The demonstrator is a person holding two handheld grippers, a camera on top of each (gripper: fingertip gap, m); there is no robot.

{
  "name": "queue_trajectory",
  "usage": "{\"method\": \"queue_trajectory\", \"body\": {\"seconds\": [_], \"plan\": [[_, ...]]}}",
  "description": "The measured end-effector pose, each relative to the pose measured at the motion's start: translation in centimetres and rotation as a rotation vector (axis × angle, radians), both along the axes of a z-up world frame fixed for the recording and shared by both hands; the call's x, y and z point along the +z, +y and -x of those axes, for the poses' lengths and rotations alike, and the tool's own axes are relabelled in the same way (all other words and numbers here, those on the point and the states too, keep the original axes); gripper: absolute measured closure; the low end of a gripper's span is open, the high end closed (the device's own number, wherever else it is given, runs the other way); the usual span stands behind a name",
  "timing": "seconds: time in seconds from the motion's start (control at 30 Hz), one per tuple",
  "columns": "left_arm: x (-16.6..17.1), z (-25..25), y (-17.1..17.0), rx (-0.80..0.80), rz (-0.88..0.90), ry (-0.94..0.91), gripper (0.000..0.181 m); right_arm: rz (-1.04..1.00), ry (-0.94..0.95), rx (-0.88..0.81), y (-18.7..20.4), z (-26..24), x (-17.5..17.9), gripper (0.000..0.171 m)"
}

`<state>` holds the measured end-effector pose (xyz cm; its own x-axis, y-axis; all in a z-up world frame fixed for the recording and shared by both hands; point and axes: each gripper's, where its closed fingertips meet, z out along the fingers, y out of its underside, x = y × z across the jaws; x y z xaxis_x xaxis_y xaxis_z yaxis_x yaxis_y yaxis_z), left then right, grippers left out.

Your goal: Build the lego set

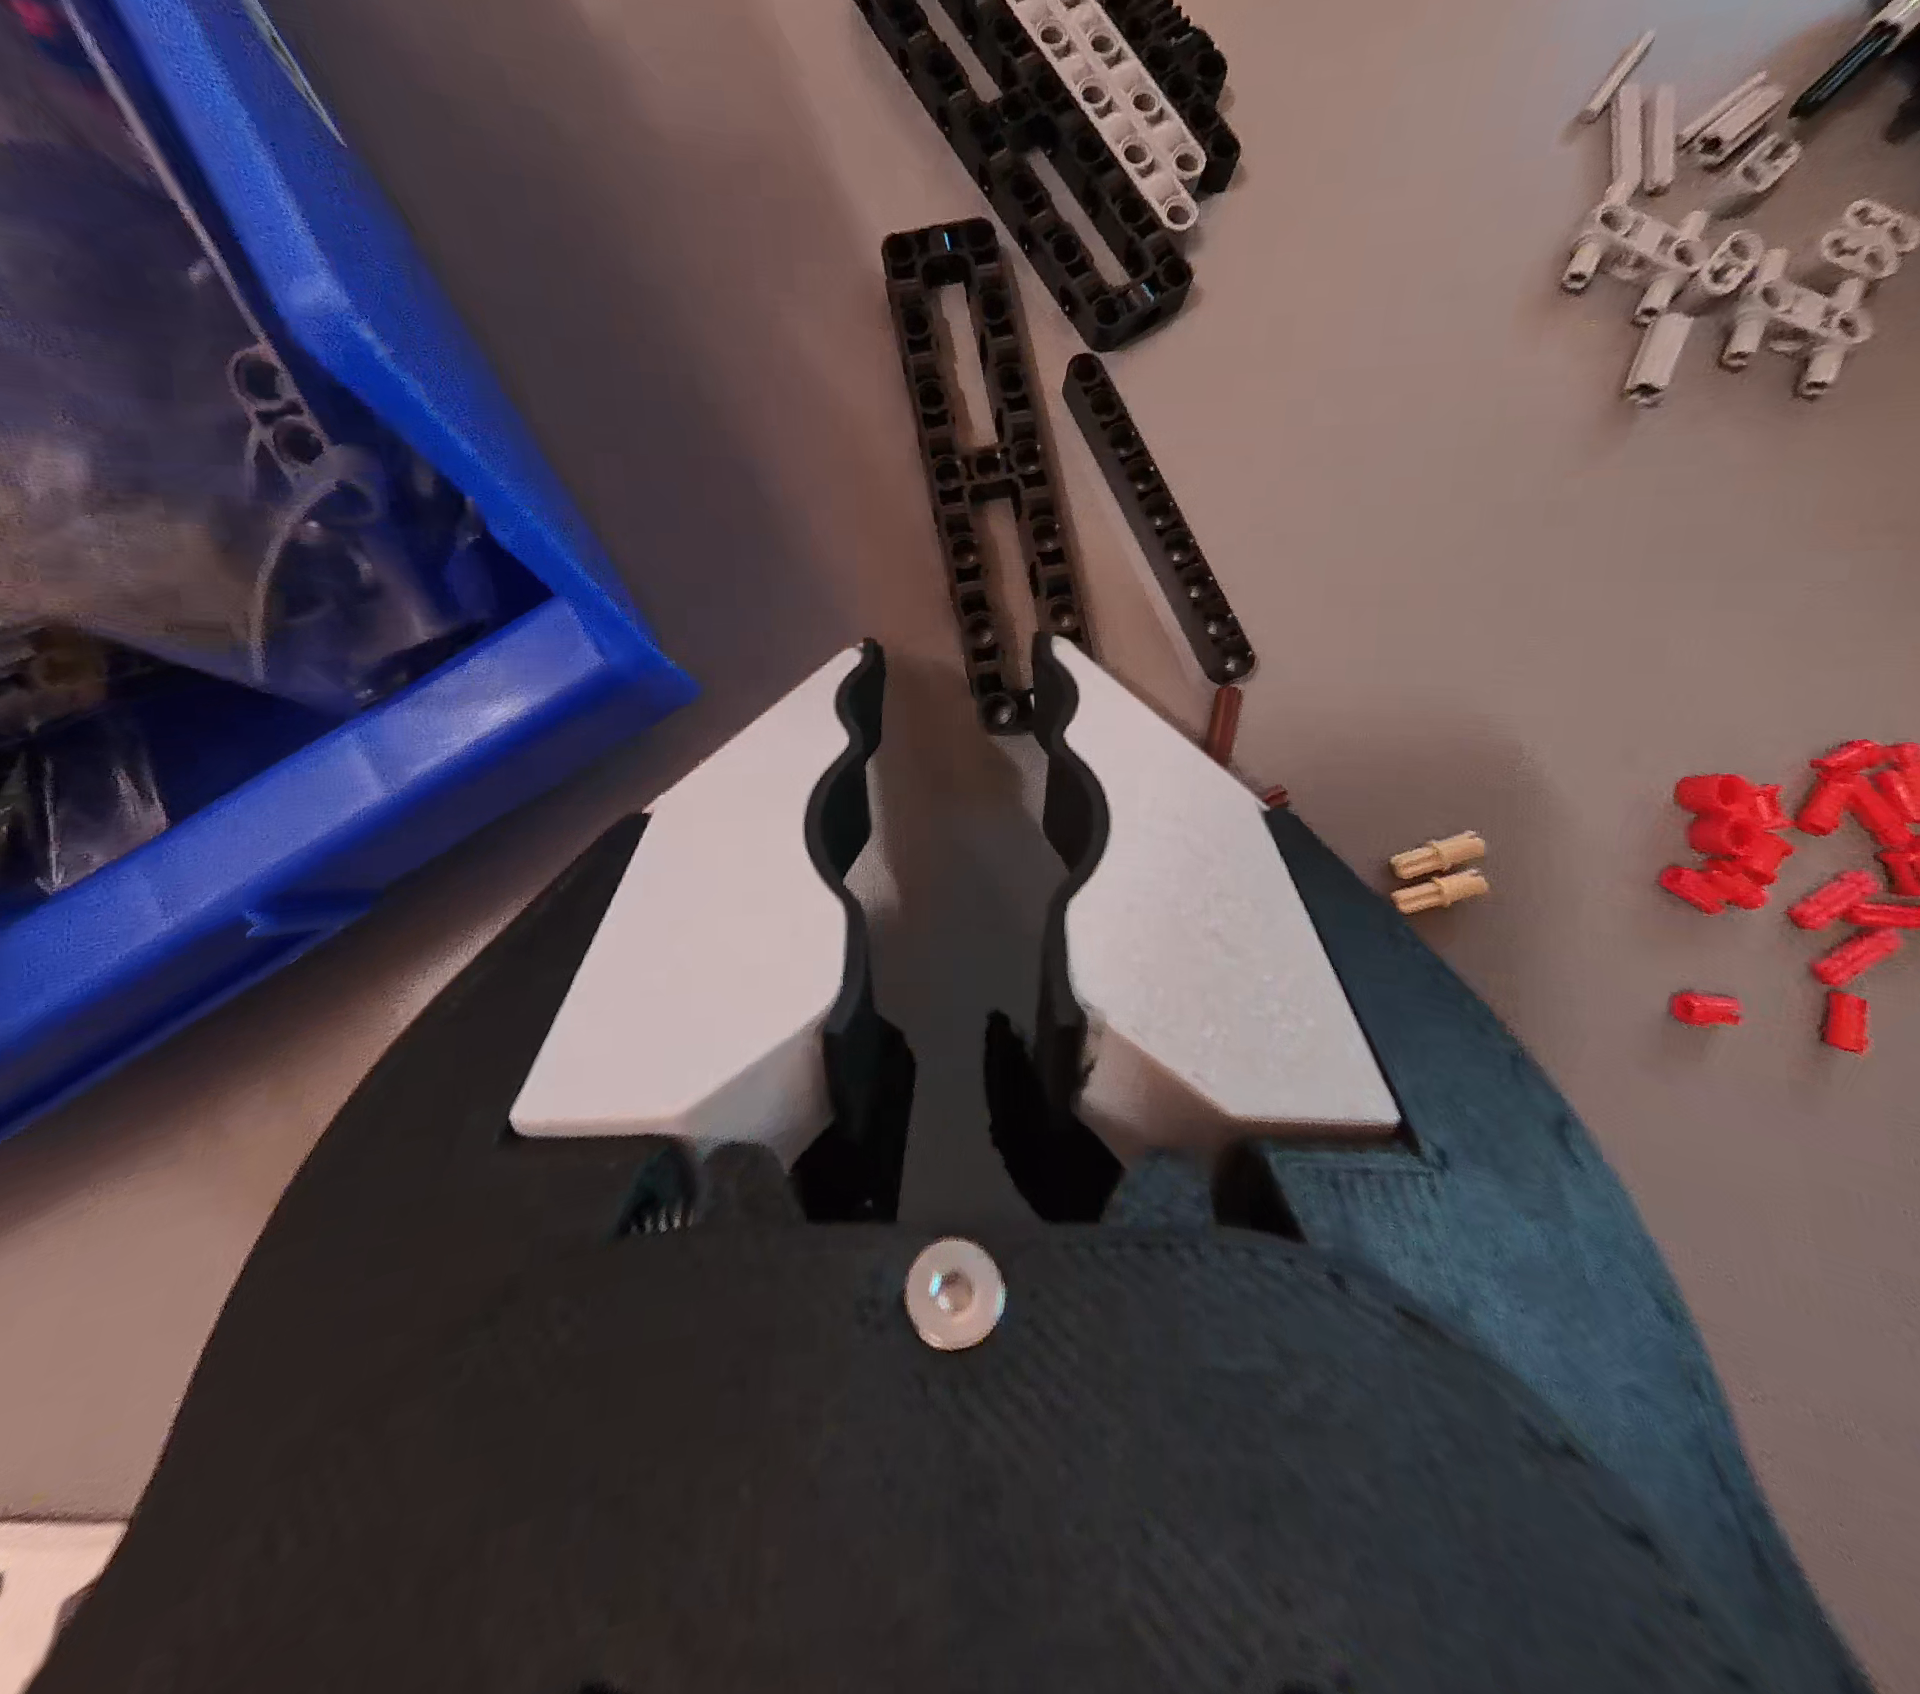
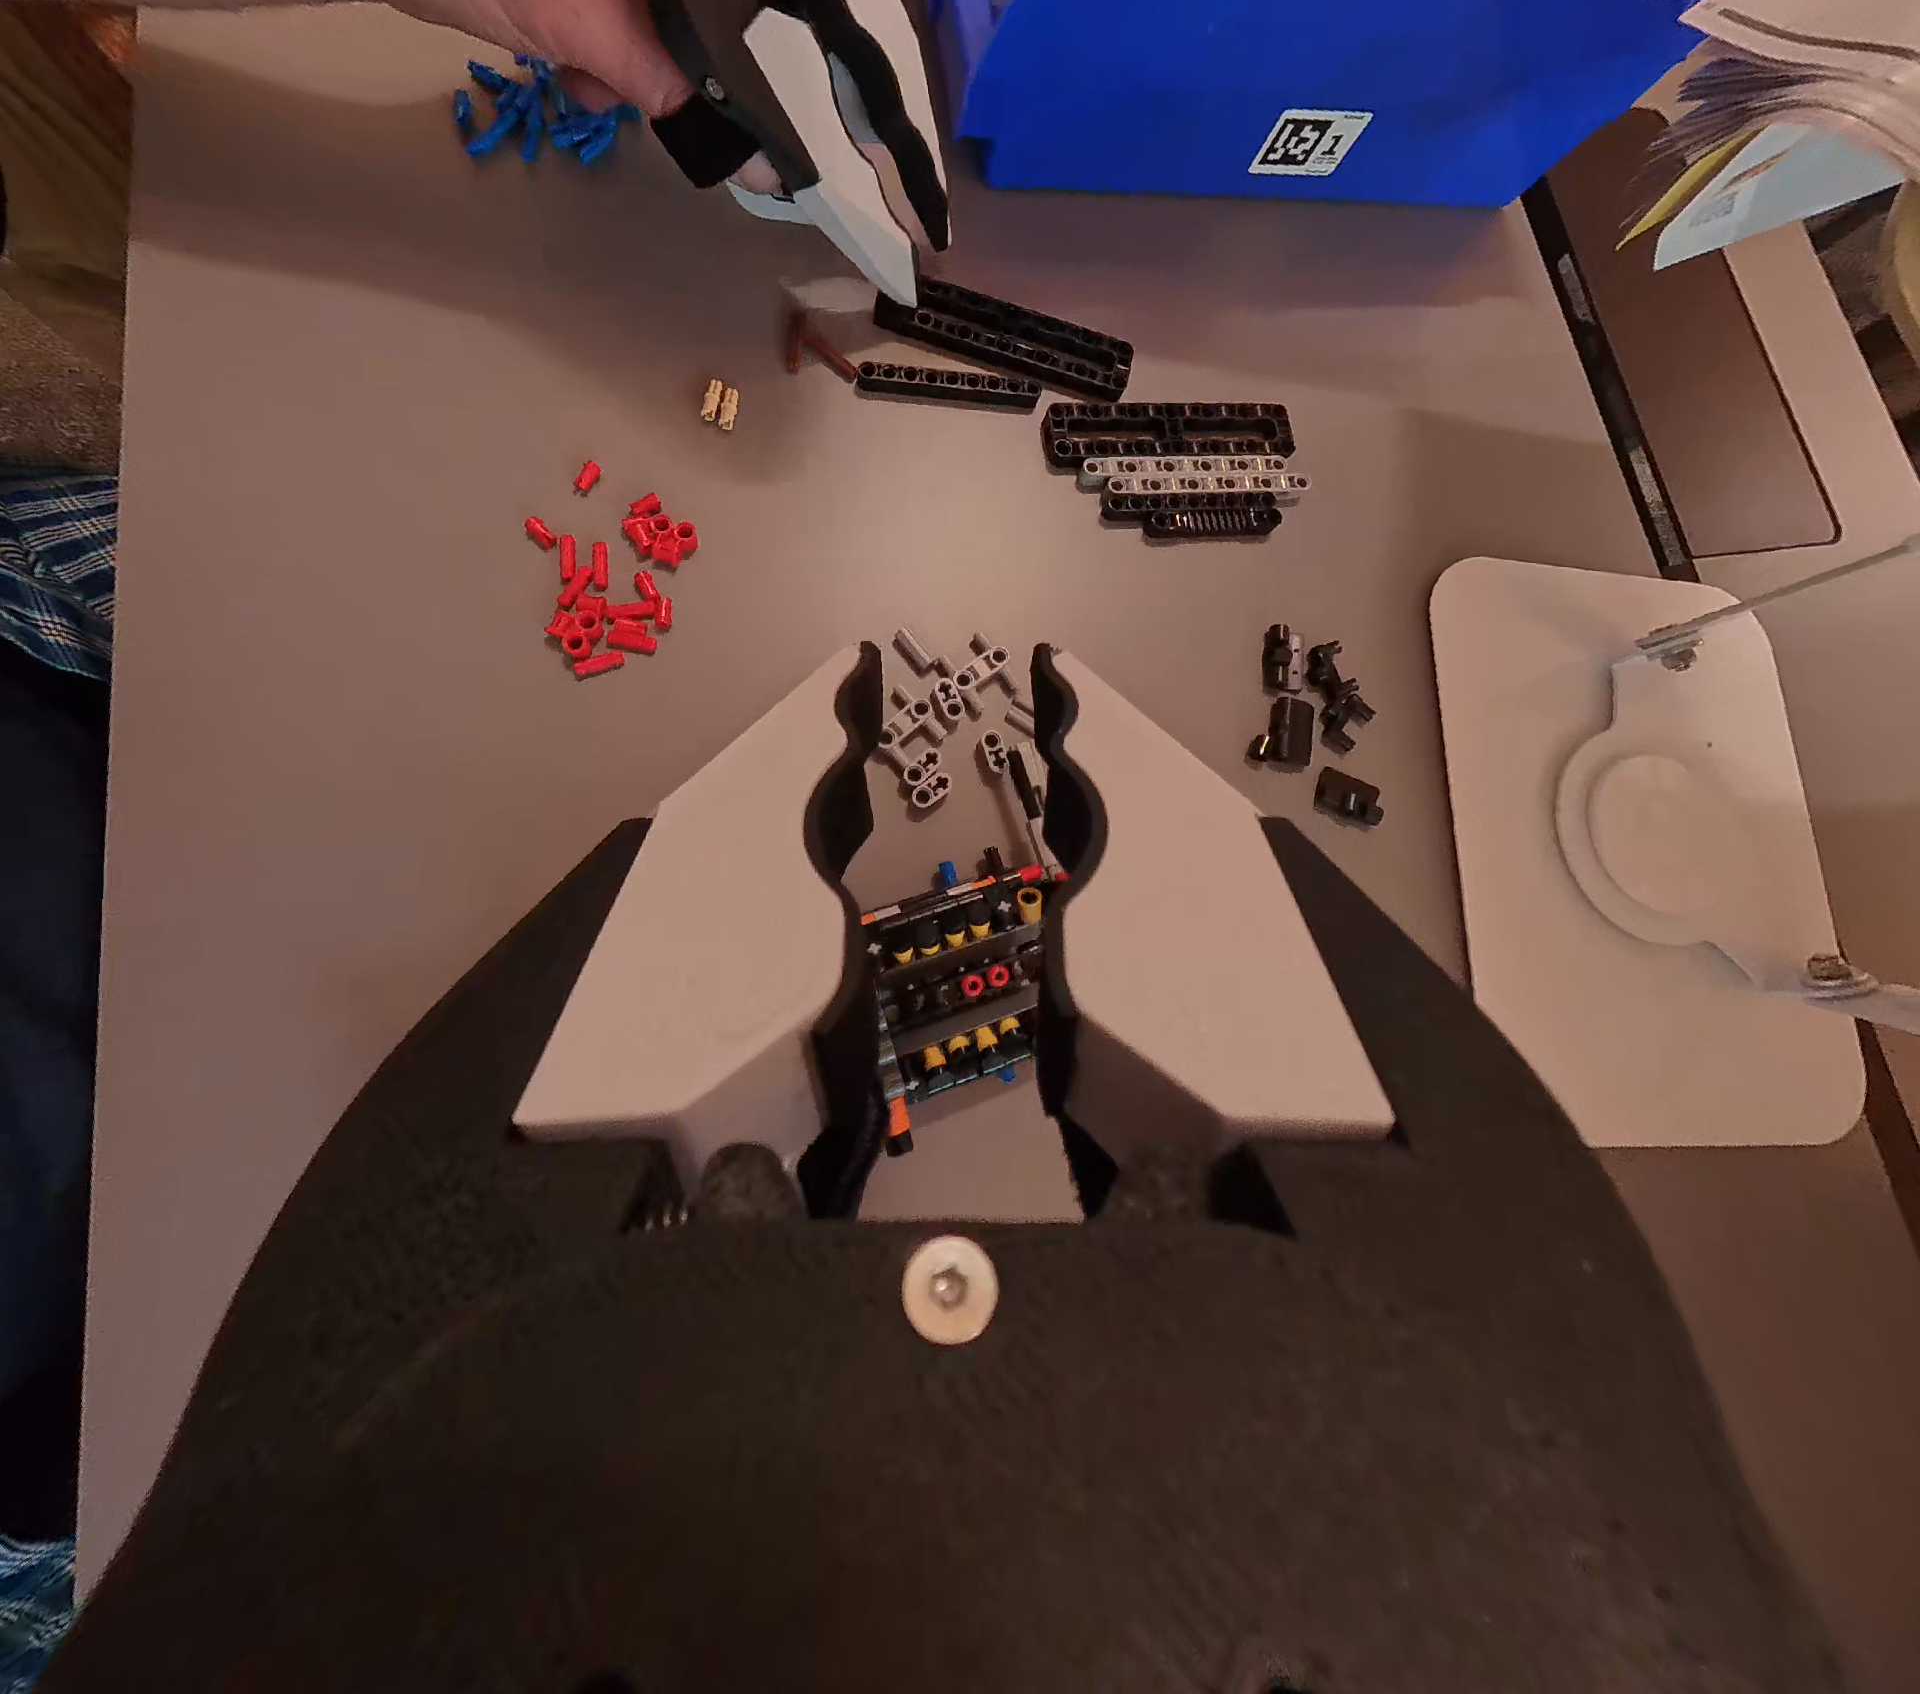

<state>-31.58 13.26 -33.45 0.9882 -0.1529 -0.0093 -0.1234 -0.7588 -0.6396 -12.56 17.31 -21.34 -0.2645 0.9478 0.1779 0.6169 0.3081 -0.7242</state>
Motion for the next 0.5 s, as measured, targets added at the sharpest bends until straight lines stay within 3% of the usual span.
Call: {"method": "queue_trajectory", "body": {"seconds": [0.2, 0.5], "plan": [[-0.7, 0.0, 0.4, 0.0, 0.003, 0.043, 0.174, 0.01, 0.007, -0.016, 0.1, -0.9, -0.2, 0.145], [1.2, 0.6, 0.1, 0.014, -0.054, 0.1, 0.175, 0.007, 0.029, -0.027, -0.2, -1.8, 0.3, 0.145]]}}
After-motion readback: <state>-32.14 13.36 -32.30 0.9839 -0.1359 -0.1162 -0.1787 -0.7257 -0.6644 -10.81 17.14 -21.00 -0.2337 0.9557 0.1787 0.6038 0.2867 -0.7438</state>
